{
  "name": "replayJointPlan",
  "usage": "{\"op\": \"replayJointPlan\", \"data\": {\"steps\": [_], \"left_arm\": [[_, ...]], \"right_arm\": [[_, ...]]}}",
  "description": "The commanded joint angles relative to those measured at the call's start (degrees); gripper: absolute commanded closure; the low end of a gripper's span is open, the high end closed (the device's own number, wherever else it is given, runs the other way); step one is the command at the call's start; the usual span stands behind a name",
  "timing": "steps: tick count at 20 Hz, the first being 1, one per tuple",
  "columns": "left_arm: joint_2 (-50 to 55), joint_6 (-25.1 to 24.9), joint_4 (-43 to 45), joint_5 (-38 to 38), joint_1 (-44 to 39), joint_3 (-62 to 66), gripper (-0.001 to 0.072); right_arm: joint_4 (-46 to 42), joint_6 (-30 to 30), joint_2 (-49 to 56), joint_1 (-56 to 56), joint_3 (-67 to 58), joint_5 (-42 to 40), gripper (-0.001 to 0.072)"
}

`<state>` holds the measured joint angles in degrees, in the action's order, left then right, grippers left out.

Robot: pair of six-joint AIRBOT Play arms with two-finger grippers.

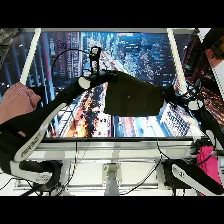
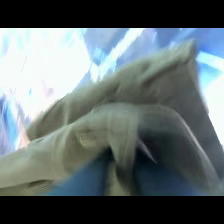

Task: Fold the clothes and pants, and hang the long-sleeved shirts on hangers.

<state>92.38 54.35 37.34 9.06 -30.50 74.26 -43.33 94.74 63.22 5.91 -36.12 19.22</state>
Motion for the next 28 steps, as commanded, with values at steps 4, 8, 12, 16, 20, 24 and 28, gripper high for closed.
{"op": "replayJointPlan", "data": {"steps": [4,8,12,16,20,24,28], "left_arm": [[3.8,-0.4,-3.1,-11.4,1.0,2.1,0.0105],[-3.7,-0.4,-3.1,-6.3,1.7,2.1,0.0107],[-13.3,-0.4,-2.9,11.8,3.8,2.1,0.0118],[-19.2,-0.8,0.3,19.6,4.7,2.1,0.0118],[-20.6,-0.8,1.2,20.9,4.7,2.1,0.0118],[-20.6,-0.8,1.2,22.3,4.7,2.1,0.0119],[-20.6,-0.8,1.2,22.5,4.7,2.1,0.0119]], "right_arm": [[-3.0,0.1,3.0,0.7,-1.0,-10.3,0.0195],[-8.2,-13.2,4.3,9.2,-9.6,17.9,0.0195],[-8.0,-24.1,14.3,18.0,-24.3,51.3,0.015],[-4.2,-28.4,27.7,17.3,-34.7,66.1,0.0039],[-8.5,-28.3,35.6,14.9,-40.0,69.7,0.0038],[-9.4,-28.2,39.4,15.2,-41.0,68.3,0.0038],[-6.9,-28.2,43.3,13.6,-41.0,68.6,0.004]]}}
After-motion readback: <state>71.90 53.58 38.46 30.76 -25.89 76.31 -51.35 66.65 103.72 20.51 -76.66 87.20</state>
